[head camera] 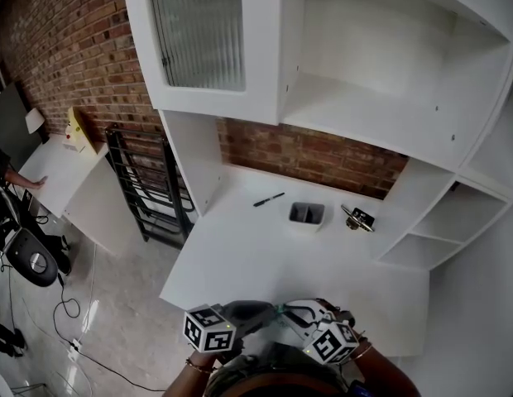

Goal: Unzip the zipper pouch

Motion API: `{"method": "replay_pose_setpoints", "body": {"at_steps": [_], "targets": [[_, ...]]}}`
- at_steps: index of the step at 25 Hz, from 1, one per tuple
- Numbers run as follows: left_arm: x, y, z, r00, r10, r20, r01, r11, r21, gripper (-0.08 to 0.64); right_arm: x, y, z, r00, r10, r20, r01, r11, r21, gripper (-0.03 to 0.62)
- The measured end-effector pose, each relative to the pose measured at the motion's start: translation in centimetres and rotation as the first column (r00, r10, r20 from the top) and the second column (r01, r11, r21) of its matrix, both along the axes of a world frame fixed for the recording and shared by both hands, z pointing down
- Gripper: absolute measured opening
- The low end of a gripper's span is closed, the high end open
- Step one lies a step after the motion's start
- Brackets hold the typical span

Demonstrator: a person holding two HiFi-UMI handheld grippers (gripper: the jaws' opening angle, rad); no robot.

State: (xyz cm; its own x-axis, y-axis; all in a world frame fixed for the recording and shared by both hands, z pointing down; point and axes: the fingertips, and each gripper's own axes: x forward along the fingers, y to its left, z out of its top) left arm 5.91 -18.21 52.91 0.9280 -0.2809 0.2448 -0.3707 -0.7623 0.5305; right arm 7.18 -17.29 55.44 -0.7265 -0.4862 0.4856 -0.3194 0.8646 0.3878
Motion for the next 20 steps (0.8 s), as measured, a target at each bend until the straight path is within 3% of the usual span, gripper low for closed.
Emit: {"method": "replay_pose_setpoints", "body": {"at_steps": [5, 9, 14, 20], "targets": [[0.6, 1.0, -0.4, 0.994, 0.092, 0.066, -0.097, 0.993, 0.07, 0.021, -0.1, 0.2, 0.0, 0.997, -0.026, 0.077, 0.037, 0.988, -0.147, 0.133], [1.2, 1.6, -0.2, 0.985, 0.145, 0.094, -0.153, 0.984, 0.086, 0.021, -1.1, 1.4, -0.2, 0.988, -0.107, 0.113, 0.131, 0.965, -0.229, 0.138], [1.3, 1.1, -0.1, 0.981, 0.132, 0.143, -0.146, 0.985, 0.089, 0.02, -1.5, 1.0, -0.1, 0.993, -0.109, 0.053, 0.117, 0.975, -0.189, 0.072], [1.1, 0.7, 0.1, 0.989, 0.103, 0.106, -0.106, 0.994, 0.022, 0.014, -1.3, 0.6, -0.5, 0.997, -0.065, 0.032, 0.069, 0.988, -0.137, 0.061]]}}
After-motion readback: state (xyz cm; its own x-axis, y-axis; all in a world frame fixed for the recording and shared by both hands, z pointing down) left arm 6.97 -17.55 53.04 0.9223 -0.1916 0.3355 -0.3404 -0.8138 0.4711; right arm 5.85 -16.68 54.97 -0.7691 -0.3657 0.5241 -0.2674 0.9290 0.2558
